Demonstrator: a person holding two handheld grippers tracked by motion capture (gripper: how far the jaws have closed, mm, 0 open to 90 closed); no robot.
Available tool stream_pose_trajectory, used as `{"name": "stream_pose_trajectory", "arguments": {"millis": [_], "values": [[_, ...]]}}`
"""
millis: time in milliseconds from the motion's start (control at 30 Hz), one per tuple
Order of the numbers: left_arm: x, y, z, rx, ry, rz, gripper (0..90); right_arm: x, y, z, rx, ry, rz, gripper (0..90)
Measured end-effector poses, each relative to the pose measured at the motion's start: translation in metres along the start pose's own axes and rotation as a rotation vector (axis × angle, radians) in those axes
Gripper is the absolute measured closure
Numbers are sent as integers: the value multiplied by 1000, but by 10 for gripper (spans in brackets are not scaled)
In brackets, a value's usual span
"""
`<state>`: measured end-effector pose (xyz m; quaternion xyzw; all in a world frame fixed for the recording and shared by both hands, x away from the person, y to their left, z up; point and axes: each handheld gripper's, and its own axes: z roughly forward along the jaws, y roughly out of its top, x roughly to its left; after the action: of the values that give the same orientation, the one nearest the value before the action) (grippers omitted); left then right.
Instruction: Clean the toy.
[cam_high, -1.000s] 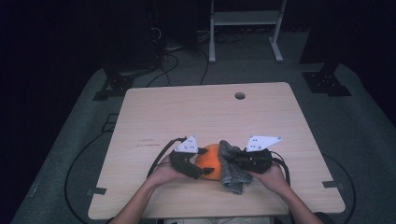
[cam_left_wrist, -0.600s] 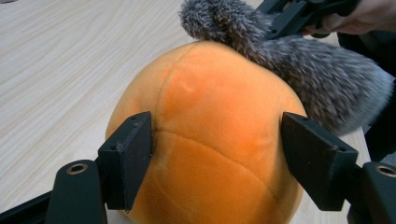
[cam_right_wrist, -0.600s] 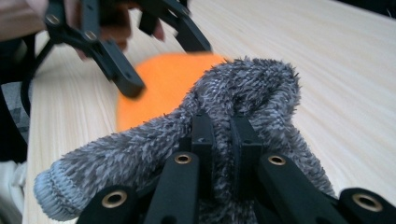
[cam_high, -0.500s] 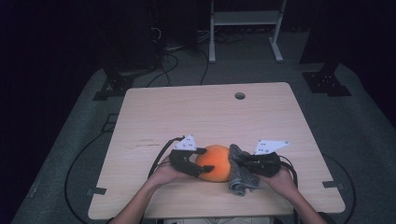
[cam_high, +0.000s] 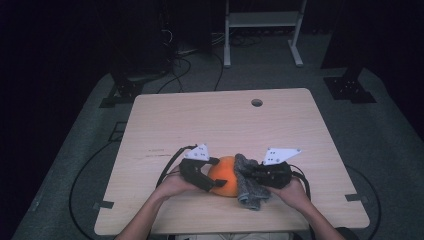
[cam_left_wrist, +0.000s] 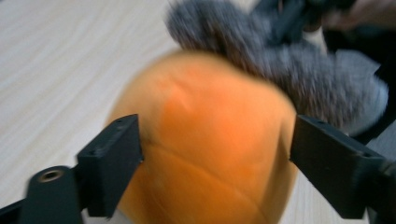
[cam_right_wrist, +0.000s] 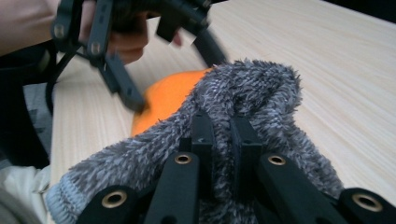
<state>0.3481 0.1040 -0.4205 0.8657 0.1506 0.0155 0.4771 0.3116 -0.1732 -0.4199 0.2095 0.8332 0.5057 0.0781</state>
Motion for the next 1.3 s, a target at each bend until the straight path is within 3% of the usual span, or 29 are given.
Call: {"name": "stream_pose_trajectory", "arguments": {"millis": [67,100,167,200,267,333,400,433,500,567,633,733,900,1000,1133,1200,1300], "values": [[5,1,7,38,12,-28,99,1,0,1,1,8,-6,819],[8,0,11,63,0,-41,78,2,-1,1,5,13,-8,820],[13,-4,19,66,-40,-100,49,1,-3,0,9,24,-7,819],[12,-6,20,51,-46,-98,66,0,-5,-1,7,28,5,818],[9,-7,19,37,-35,-49,225,-2,-6,-3,5,37,19,818],[5,-3,13,-7,-9,-25,369,-3,-5,-5,2,29,14,818],[3,1,10,-60,44,7,407,-3,0,-10,-13,6,8,818],[3,3,11,-70,64,25,408,-3,3,-13,-21,-28,-14,818],[1,6,15,-93,115,88,402,-4,9,-14,-33,-60,-27,818],[1,7,18,-85,146,104,390,-6,12,-11,-36,-98,-33,817],[5,2,20,-52,136,84,376,-9,9,-7,-15,-104,-40,817],[9,-7,18,-61,125,39,361,-14,-2,-1,7,-94,-17,818],[9,-14,16,-60,101,54,346,-18,-19,-6,88,-100,4,816],[8,-15,17,-54,92,51,351,-15,-17,-11,69,-92,17,816],[3,-15,17,-42,90,82,351,-9,5,-9,-1,-75,-17,816],[3,-13,15,-45,80,63,322,-10,13,-3,11,-71,-21,816],[9,-10,8,-84,60,-8,165,-11,12,7,46,-54,-27,818]]}}
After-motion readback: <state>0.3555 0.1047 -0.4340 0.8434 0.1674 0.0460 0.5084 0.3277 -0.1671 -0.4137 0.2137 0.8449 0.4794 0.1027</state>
